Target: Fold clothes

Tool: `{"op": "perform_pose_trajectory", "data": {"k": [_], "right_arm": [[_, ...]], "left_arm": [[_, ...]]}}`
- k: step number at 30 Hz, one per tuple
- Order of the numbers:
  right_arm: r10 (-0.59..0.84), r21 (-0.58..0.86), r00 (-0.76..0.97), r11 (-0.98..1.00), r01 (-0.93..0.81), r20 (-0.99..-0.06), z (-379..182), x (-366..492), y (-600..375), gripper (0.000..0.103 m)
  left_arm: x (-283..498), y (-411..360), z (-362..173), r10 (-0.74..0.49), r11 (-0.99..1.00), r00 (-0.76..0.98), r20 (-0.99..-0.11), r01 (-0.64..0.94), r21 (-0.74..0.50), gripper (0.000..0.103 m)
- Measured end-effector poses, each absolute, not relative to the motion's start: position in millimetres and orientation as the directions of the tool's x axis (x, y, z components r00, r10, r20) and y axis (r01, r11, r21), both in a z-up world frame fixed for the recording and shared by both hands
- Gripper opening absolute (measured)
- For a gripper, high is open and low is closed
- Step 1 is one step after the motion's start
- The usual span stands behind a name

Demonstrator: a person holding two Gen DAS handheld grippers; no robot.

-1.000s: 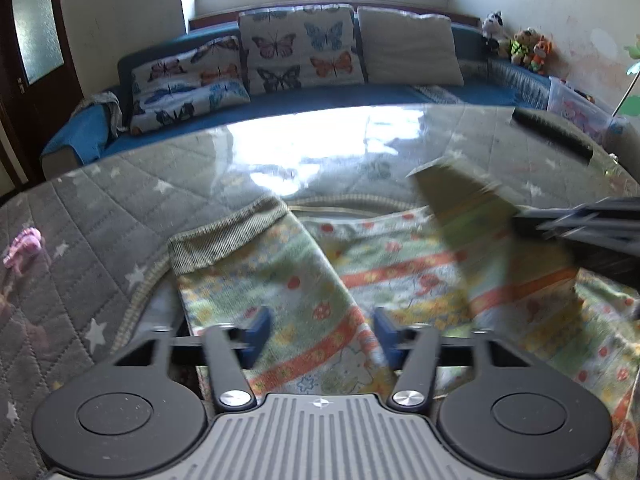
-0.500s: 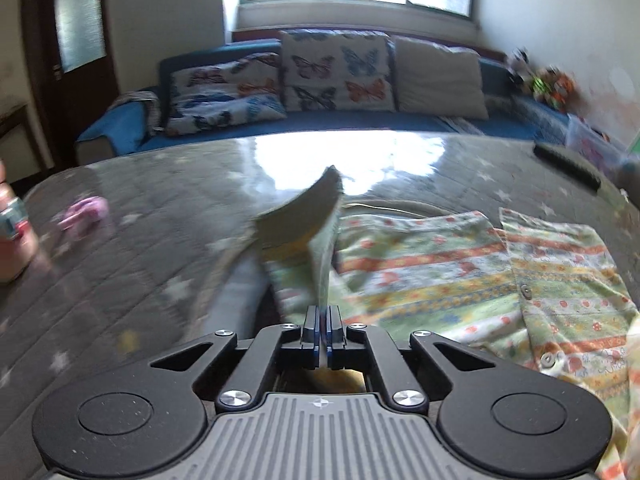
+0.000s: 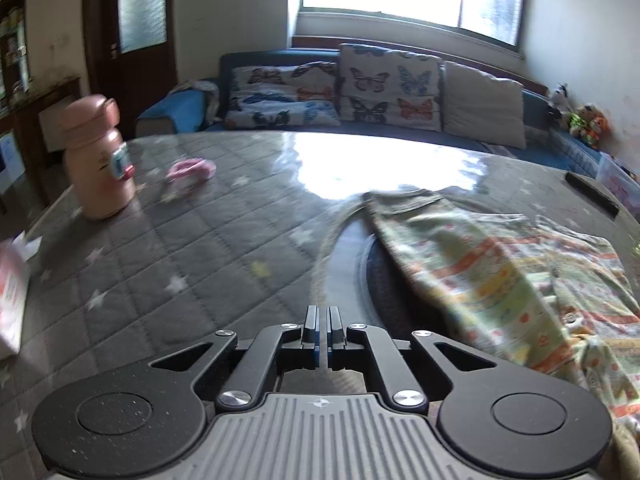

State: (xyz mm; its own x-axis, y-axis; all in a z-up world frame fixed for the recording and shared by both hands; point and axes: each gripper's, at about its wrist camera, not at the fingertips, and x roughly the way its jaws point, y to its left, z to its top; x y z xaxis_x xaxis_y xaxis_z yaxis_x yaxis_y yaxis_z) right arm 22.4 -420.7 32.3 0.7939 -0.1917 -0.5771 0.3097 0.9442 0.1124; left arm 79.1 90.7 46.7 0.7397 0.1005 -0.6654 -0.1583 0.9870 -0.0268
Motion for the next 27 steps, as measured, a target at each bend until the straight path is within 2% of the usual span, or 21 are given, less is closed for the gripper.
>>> {"op": "perform_pose_trajectory", "data": {"k": [3,6,7,8,9,10,11,13,16,21,27], "right_arm": [[-0.229,0.107,0.789,0.931,0.348,-0.570,33.9,14.8,-425.7,0.009],[-0.205,0.114,0.809,0.942,0.316,-0.551,41.1,17.8,-419.3,0.014],[-0.194,0.112,0.815,0.947,0.301,-0.546,42.9,19.3,-415.9,0.020],[-0.198,0.097,0.814,0.950,0.296,-0.546,42.6,20.2,-412.3,0.026],[-0.202,0.081,0.814,0.953,0.291,-0.545,42.3,21.2,-408.8,0.027],[-0.206,0.065,0.813,0.956,0.286,-0.544,42.0,22.1,-405.2,0.028],[-0.210,0.050,0.812,0.958,0.281,-0.544,41.7,23.1,-401.6,0.034],[-0.218,0.018,0.811,0.962,0.271,-0.542,41.1,25.0,-394.4,0.040],[-0.239,-0.023,0.777,0.960,0.279,-0.582,30.8,27.6,-394.5,0.040],[-0.235,-0.006,0.709,0.951,0.310,-0.665,8.2,23.3,-411.1,0.039],[-0.205,0.010,0.704,0.958,0.288,-0.680,-2.9,40.9,-415.5,0.040]], "left_arm": [[96.7,69.9,52.2,0.073,0.994,0.755,-0.652,-0.110,-0.016,0.011],[118.5,45.7,56.8,0.054,0.998,0.767,-0.639,-0.064,0.007,0.043],[125.8,37.0,58.1,0.048,0.999,0.772,-0.634,-0.048,0.018,0.049],[133.9,28.9,57.8,0.048,0.999,0.771,-0.635,-0.038,0.029,0.051],[141.7,21.1,56.9,0.043,0.999,0.769,-0.637,-0.025,0.038,0.054],[149.4,13.4,55.9,0.037,0.999,0.767,-0.640,-0.011,0.045,0.055],[157.3,5.8,54.0,0.034,0.998,0.765,-0.643,0.003,0.057,0.056],[171.7,-8.1,48.2,0.040,0.996,0.758,-0.651,0.022,0.086,0.058],[188.2,-21.7,35.9,0.049,0.992,0.741,-0.670,0.041,0.117,0.058],[209.1,-32.7,14.3,0.074,0.988,0.703,-0.707,0.048,0.150,0.057],[209.3,-28.2,3.3,0.090,0.985,0.689,-0.719,0.045,0.166,0.055]]}}
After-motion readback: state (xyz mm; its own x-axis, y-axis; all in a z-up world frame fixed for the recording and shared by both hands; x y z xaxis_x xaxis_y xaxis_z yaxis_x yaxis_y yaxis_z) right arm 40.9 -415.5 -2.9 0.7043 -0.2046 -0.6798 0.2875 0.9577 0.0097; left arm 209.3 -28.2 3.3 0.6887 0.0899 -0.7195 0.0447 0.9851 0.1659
